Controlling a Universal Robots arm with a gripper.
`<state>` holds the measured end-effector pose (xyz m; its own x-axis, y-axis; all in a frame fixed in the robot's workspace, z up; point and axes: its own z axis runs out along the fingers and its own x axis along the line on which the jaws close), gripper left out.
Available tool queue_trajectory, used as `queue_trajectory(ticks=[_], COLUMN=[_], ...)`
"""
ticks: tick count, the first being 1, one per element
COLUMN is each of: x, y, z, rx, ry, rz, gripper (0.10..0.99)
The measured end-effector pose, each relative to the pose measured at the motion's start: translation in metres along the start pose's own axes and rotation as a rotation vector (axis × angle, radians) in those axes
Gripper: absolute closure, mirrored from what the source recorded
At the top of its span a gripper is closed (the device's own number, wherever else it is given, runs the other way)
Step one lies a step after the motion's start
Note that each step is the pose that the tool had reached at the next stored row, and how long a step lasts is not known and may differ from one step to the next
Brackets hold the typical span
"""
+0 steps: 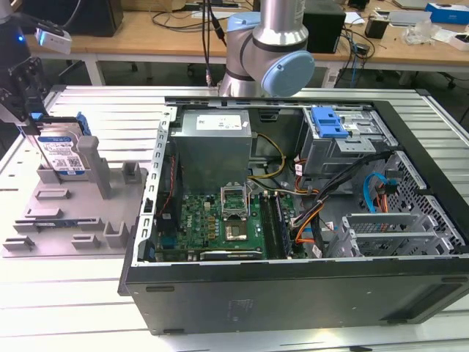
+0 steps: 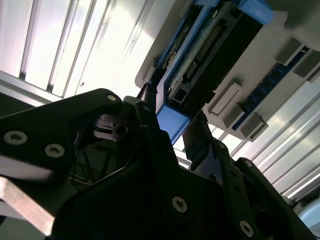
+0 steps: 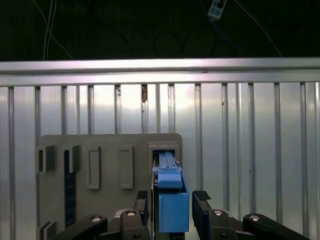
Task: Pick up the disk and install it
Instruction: 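Pick up the disk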
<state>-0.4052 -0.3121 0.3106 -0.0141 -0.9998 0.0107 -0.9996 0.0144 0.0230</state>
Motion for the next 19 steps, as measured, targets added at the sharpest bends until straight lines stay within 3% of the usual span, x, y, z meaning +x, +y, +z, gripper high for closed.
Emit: queue_trajectory(ticks=[19], x=[-0.0015], y=[-0.0002], z=[0.0075], rx=[0.000], ry=[-0.0001], rz=[0.000], gripper=[0.604])
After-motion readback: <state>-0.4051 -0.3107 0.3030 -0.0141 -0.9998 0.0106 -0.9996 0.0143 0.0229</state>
